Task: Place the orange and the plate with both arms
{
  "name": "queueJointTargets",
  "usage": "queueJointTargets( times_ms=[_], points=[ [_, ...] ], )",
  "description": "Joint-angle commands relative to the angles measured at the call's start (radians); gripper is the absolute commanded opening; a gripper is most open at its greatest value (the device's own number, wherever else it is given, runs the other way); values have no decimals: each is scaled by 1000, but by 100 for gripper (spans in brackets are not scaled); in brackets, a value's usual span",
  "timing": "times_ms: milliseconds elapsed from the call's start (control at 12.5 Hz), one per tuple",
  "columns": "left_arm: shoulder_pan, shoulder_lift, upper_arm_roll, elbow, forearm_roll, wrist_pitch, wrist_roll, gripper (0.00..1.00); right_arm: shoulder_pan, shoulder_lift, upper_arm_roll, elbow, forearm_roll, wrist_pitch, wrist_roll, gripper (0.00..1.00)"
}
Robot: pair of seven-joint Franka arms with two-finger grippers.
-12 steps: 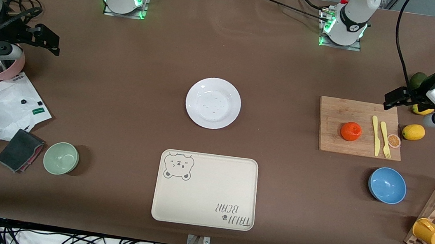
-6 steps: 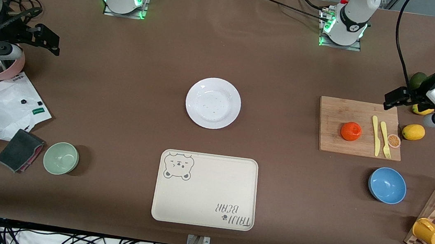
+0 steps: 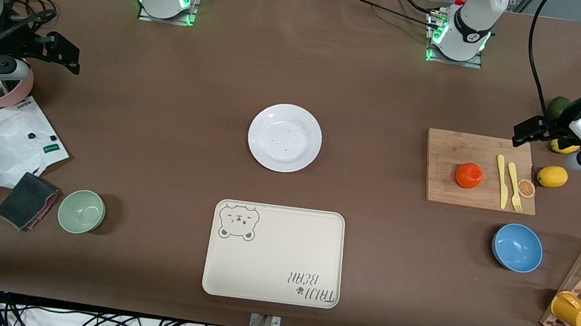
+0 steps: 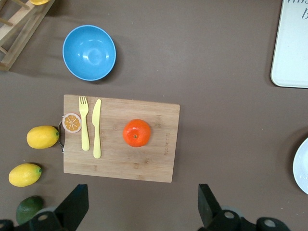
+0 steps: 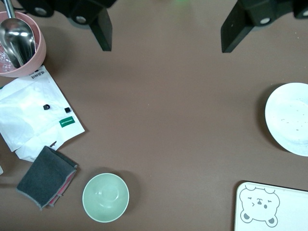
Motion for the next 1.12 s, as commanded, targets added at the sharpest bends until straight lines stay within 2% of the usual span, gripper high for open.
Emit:
queueJointTargets(
  times_ms=[0,561,721,1042],
  points=[
    [-3,-15,4,-4,-6,-14,-2,100,-1,4,2,18,-5,-19,11,100],
    [-6,-11,1,5,-4,-22,-8,100,-1,4,2,18,-7,-17,11,100],
    [-8,-7,1,2,-12,-65,-19,100,-1,5,1,18,-5,-16,9,100],
    [-6,64,1,-2,-10,-100,-86,100,-2,5,1,18,-8,-16,9,100]
  ],
)
